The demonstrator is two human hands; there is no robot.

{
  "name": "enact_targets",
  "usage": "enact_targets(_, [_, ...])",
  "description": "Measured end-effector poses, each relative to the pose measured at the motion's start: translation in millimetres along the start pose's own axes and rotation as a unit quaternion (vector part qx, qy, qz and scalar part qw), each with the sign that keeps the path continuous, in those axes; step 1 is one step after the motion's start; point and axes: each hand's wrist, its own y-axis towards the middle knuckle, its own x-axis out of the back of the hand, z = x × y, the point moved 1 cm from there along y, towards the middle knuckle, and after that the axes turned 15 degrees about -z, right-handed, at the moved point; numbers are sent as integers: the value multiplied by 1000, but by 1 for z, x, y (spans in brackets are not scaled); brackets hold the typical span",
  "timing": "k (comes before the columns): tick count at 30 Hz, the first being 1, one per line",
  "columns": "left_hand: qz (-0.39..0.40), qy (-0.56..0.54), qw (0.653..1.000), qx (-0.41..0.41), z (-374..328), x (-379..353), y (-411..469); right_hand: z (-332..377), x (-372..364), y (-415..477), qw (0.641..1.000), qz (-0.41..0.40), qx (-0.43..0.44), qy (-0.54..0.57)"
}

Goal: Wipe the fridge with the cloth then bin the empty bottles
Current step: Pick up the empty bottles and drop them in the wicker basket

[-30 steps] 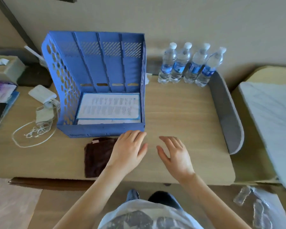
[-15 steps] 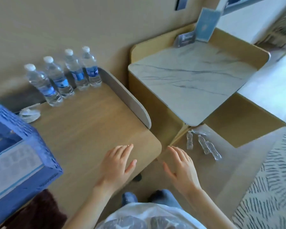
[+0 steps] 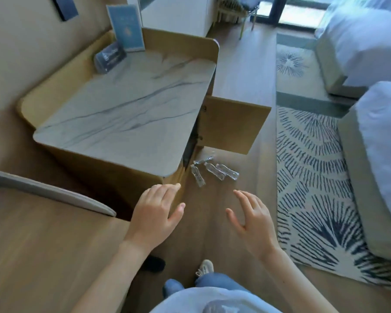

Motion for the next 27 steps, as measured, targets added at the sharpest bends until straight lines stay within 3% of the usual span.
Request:
enact_targets(11, [71, -39, 996, -25, -58, -113, 104, -121, 13, 74, 996, -5, -73, -47])
enact_targets(19, [79, -39, 996, -22, -50, -178, 197, -172, -14, 172, 995, -28, -89, -35])
enact_targets(27, [79, -39, 996, 20, -27, -280, 278, -231, -64, 289, 996, 13, -77, -44])
